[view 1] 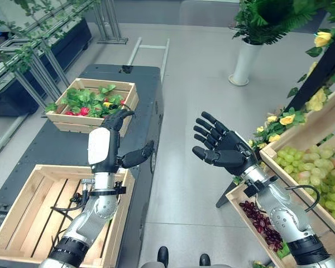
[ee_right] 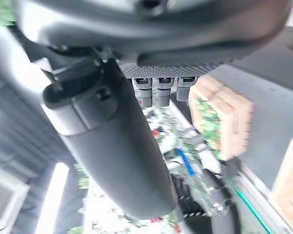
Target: Pick up the fruits from the basket on one side to the basket on the other side
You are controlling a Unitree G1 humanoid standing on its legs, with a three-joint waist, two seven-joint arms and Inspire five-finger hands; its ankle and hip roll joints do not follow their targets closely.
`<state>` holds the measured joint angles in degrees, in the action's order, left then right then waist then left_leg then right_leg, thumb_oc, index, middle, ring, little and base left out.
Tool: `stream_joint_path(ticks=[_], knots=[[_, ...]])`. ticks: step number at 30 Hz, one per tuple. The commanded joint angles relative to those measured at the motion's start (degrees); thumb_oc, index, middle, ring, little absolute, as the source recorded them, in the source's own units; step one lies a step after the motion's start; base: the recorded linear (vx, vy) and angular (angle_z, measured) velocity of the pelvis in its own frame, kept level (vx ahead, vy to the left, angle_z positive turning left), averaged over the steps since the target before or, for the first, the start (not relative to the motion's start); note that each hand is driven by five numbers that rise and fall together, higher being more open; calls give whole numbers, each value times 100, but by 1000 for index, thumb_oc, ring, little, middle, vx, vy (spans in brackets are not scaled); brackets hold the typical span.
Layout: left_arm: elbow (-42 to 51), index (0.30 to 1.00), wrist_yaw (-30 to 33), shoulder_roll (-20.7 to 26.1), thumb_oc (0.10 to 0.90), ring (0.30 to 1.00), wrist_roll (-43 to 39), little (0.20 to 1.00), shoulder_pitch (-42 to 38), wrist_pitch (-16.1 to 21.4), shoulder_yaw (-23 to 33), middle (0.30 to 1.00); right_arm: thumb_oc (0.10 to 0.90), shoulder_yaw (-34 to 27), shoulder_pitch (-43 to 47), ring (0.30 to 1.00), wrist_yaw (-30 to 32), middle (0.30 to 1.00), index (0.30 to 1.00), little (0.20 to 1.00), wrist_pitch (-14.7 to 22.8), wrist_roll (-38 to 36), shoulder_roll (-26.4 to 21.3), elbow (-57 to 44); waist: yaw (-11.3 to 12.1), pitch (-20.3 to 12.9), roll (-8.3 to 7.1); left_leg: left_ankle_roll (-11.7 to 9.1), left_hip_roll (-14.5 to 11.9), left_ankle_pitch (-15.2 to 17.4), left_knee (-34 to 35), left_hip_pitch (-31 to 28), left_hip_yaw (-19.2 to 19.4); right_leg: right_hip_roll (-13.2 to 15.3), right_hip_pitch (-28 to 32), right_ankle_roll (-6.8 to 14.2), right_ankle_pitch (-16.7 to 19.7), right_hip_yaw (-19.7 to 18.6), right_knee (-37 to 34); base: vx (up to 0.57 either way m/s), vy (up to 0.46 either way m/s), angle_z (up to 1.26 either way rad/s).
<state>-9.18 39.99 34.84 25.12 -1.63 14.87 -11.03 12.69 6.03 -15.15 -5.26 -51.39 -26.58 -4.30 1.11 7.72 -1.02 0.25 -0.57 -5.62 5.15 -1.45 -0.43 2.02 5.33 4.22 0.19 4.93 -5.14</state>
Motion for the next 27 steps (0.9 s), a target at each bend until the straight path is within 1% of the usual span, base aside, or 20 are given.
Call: stream_joint_path(ticks=[1,4,8,10,11,13,15,16,17,19,21,22,23,24,26,27], knots=[[-27,900,546,414,800,900,228,900,-351,115,502,900,800,88,253,900,-494,900,900,900,352,5,159,-246,161,-368,-98,71,349,603,-15,-91,-145,-34,-155,-38,111,153,42,43,-45,22],[-279,900,637,522,800,900,108,900,-167,17,678,900,800,376,135,900,-488,900,900,900,393,160,265,165,314,-314,-91,54,377,536,-15,-35,-233,-13,-162,-50,104,310,41,68,-28,19],[-486,900,663,655,800,900,195,900,1,-170,840,900,800,641,-86,900,-492,900,900,900,498,668,303,574,398,-252,-70,47,396,476,-15,27,-262,-4,-209,-59,78,440,79,71,20,21],[-515,900,667,742,800,900,212,900,53,-279,875,900,800,721,-182,900,-506,900,900,900,437,734,291,736,425,-216,-55,46,406,453,-15,59,-279,-4,-234,-63,56,498,118,46,48,15],[-656,900,686,828,800,900,252,900,65,-350,907,900,800,858,-261,900,-566,900,900,900,490,797,302,988,448,-142,-45,50,414,425,-16,100,-273,-6,-312,-63,28,541,191,21,60,15],[-802,900,737,961,800,900,179,900,46,-392,921,900,800,977,-317,900,-583,900,900,900,430,877,290,1227,471,-34,-31,58,430,399,-72,189,-277,-13,-420,-79,-26,581,330,-2,71,17],[-1036,900,854,1100,800,900,-26,900,-126,-503,843,900,800,1176,-278,900,-515,900,900,900,516,1067,214,1527,498,204,-5,60,450,368,-151,367,-306,-22,-610,-101,-82,646,502,-83,61,7],[-1112,900,892,1142,800,900,-74,900,-164,-485,837,900,800,1219,-267,900,-500,900,900,900,574,1073,192,1584,501,274,-1,61,457,363,-180,414,-311,-22,-663,-106,-88,654,540,-143,59,8],[-1301,900,982,1250,800,900,-159,900,-268,-482,808,900,800,1297,-233,900,-429,900,900,900,636,1116,152,1714,513,441,3,62,472,355,-267,546,-329,-27,-787,-121,-112,675,643,-152,56,12],[-1495,900,1093,1360,800,900,-293,900,-428,-549,733,900,800,1418,-168,900,-372,900,900,900,753,1109,100,1811,517,708,-6,65,488,349,-404,736,-346,-38,-987,-142,-127,689,792,-164,38,19],[-1782,900,1177,1503,800,900,-373,900,-643,-624,666,900,800,1543,-68,900,-291,900,900,900,870,1164,75,1933,521,1023,-50,83,494,328,-527,941,-349,-85,-1245,-177,-178,699,1041,-123,7,12],[-1808,900,1186,1518,800,900,-375,900,-663,-622,659,900,800,1552,-58,900,-285,900,900,900,873,1185,76,1944,522,1047,-54,84,495,327,-535,955,-347,-89,-1265,-180,-185,700,1062,-111,1,0],[-1965,900,1267,1571,800,900,-364,900,-796,-642,641,900,800,1624,-2,900,-250,900,900,900,892,1211,45,1948,511,1275,-77,85,497,318,-661,1108,-330,-131,-1451,-207,-237,704,1289,-95,2,0],[-2002,900,1259,1598,800,900,-383,900,-844,-671,635,900,800,1644,9,900,-225,900,900,900,867,1224,33,1949,509,1343,-88,87,506,325,-734,1180,-324,-141,-1526,-216,-263,702,1375,-155,9,1],[-2348,900,1241,1902,800,900,-487,900,-1130,-621,580,900,800,1766,63,900,-196,900,900,900,992,1477,-85,2030,503,1706,-170,92,540,406,-1261,1633,-256,-157,-2025,-243,-399,718,1992,-142,24,7],[-2415,900,1199,1937,800,900,-469,900,-1235,-668,539,900,800,1766,50,900,-195,900,900,900,1026,1434,-110,2069,498,1799,-192,92,551,422,-1381,1734,-269,-152,-2122,-251,-427,734,2146,-88,23,16]])
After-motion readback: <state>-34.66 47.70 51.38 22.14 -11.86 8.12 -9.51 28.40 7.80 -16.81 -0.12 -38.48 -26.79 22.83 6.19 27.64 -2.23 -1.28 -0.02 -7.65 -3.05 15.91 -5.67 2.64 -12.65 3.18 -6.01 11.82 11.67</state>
